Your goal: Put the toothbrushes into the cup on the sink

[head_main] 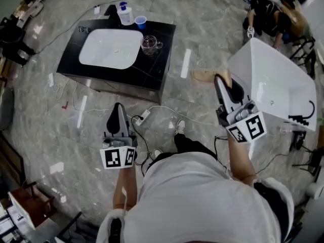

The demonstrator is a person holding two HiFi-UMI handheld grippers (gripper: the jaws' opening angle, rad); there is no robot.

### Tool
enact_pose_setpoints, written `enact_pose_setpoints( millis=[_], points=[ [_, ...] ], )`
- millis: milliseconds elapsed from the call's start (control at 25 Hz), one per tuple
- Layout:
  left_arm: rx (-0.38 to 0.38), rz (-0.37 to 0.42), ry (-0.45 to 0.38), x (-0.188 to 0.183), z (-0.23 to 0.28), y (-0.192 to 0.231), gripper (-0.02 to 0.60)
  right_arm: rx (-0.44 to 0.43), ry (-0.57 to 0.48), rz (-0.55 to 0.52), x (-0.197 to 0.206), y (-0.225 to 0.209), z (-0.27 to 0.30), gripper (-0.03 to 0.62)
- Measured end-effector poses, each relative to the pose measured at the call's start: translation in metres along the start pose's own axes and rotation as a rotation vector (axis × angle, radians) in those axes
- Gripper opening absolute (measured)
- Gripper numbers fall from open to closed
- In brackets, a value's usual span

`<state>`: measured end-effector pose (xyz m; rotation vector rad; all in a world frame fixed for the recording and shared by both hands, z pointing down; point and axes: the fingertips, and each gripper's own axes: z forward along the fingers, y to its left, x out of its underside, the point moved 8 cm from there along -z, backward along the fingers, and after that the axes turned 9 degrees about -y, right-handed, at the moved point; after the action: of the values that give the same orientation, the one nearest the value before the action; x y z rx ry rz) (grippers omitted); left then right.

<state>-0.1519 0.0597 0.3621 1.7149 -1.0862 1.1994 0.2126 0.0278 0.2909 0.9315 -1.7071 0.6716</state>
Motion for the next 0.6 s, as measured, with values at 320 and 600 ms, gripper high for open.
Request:
enact_pose_setpoints(
  millis=[320,600],
  points=[
    [-0.040,0.036,0.018,0.009,0.043,-0.008,0.003,-0.046,-0.017,0.047,0.022,-0.051,0.030,0.084],
    [-0.089,0.063,0.019,0.014,0.079,-0.022,0.003,-0.118,-0.014,0.083,0.034,-0.093,0.059,0.084]
  ],
)
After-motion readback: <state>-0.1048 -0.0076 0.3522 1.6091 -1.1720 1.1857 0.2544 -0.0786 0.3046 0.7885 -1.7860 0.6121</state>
